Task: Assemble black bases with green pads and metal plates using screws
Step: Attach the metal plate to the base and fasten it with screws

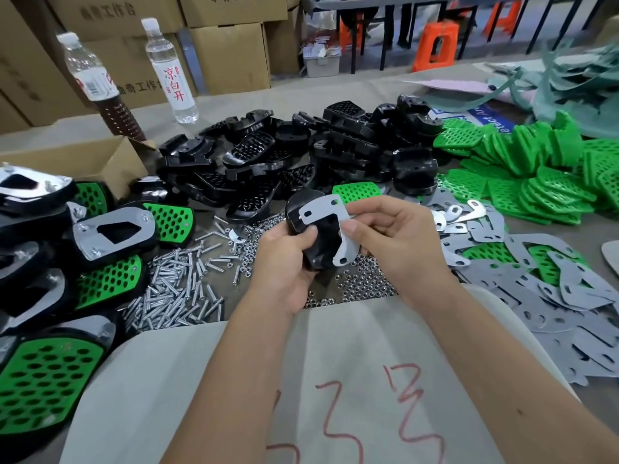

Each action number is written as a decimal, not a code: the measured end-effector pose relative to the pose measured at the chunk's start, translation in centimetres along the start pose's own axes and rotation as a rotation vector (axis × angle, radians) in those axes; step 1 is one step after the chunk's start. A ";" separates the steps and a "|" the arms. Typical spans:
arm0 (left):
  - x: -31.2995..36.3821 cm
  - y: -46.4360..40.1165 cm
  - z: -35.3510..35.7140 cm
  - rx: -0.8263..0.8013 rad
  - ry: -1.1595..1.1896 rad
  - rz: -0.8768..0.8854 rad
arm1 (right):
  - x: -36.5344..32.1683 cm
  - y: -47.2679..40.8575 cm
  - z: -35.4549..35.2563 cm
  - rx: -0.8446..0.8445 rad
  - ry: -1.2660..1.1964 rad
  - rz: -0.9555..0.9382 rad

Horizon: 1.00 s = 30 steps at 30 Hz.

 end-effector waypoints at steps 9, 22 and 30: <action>-0.4 -0.1 0.1 0.025 -0.065 0.048 | 0.2 0.1 0.3 0.073 0.183 0.107; -0.4 0.0 0.0 0.022 -0.056 0.048 | -0.6 0.5 0.7 -0.028 0.062 0.165; -0.6 -0.1 0.2 0.044 -0.066 0.037 | -0.9 0.8 1.1 0.053 0.158 0.187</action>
Point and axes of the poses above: each hand's wrist, its own y-axis away from the middle knuckle, its own z-axis out of the palm, x = y × z, the point moved 1 cm from there along -y, towards the middle knuckle, and after that the axes turned 11 degrees about x, right-handed, at the moved point
